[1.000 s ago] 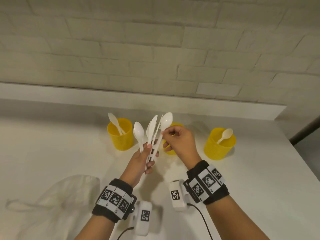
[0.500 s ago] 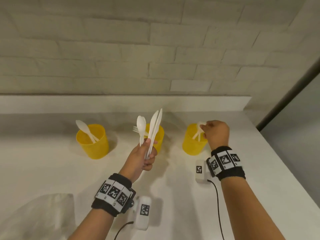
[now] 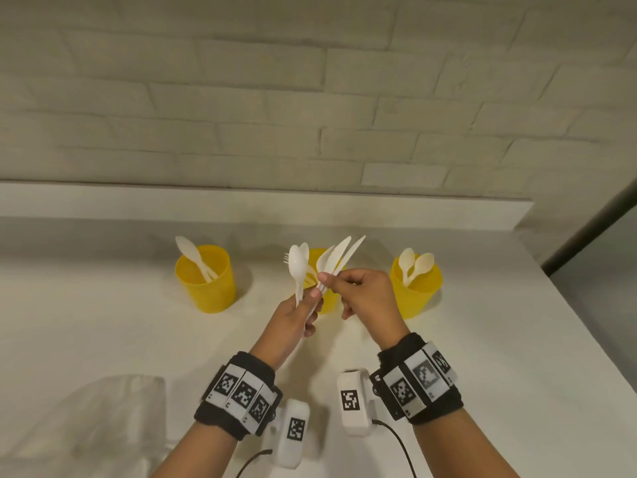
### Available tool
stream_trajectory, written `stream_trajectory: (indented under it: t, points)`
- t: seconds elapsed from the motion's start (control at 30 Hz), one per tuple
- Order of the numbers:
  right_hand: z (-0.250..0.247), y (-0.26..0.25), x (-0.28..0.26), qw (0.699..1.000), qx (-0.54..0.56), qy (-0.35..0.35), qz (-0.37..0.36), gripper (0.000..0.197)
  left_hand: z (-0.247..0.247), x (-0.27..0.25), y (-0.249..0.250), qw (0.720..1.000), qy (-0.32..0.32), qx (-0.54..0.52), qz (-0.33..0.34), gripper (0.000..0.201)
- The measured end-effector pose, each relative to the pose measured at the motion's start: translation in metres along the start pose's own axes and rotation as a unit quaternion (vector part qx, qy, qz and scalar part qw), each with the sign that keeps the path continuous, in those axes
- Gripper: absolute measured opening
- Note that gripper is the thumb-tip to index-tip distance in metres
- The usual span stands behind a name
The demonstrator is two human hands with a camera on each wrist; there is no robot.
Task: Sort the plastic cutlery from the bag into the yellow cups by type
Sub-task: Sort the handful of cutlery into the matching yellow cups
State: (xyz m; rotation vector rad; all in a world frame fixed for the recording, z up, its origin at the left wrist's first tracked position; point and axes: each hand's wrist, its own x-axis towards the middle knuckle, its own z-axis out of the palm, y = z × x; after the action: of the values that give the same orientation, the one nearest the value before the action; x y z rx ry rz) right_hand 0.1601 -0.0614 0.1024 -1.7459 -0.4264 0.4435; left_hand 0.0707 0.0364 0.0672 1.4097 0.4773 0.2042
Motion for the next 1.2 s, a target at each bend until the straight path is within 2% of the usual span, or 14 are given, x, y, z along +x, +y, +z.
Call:
stream_trajectory:
  t: [0.13, 0.37, 0.5, 0.57, 0.67, 0.73, 0.77, 0.87, 0.93, 1.0, 1.03, 1.2]
  points:
    - [0.019, -0.001, 0.001, 1.000, 0.022, -0.020, 0.003, 0.023, -0.013, -0.004, -0.003, 0.999, 0.036, 0.016, 0.016, 0.022]
    - [0.054, -0.017, 0.011, 0.994, 0.009, -0.106, -0.004, 0.019, -0.043, -0.023, -0.004, 0.991, 0.105, -0.077, 0.021, 0.020]
    - [0.084, -0.041, 0.019, 0.988, 0.037, -0.152, -0.017, 0.019, -0.075, -0.038, -0.002, 0.981, 0.179, -0.065, 0.025, 0.020]
    - [0.102, -0.056, 0.033, 0.986, 0.070, -0.147, -0.034, 0.022, -0.097, -0.047, -0.003, 0.969, 0.231, -0.079, 0.026, 0.023]
    - [0.136, -0.071, 0.065, 0.990, 0.061, -0.085, -0.099, 0.024, -0.126, -0.063, -0.007, 0.958, 0.267, -0.098, 0.030, 0.032]
    - [0.163, -0.068, 0.079, 0.988, -0.007, -0.078, -0.130, 0.024, -0.137, -0.073, -0.009, 0.957, 0.255, -0.130, 0.038, 0.035]
    - [0.177, -0.062, 0.084, 0.985, -0.056, -0.097, -0.131, 0.024, -0.140, -0.077, -0.009, 0.958, 0.245, -0.142, 0.041, 0.036]
    - [0.201, -0.037, 0.085, 0.966, -0.173, -0.181, -0.065, 0.020, -0.144, -0.079, -0.010, 0.963, 0.217, -0.151, 0.047, 0.039]
    - [0.198, -0.028, 0.084, 0.964, -0.194, -0.178, -0.038, 0.027, -0.145, -0.077, -0.010, 0.966, 0.202, -0.153, 0.046, 0.041]
    - [0.182, -0.028, 0.076, 0.976, -0.163, -0.140, -0.041, 0.038, -0.143, -0.072, -0.012, 0.970, 0.181, -0.158, 0.037, 0.044]
    - [0.170, -0.030, 0.068, 0.982, -0.132, -0.131, -0.044, 0.037, -0.139, -0.068, -0.012, 0.972, 0.169, -0.159, 0.029, 0.046]
    - [0.103, -0.026, 0.018, 0.972, -0.012, -0.235, -0.007, 0.009, -0.097, -0.039, -0.011, 0.984, 0.083, -0.160, -0.007, 0.047]
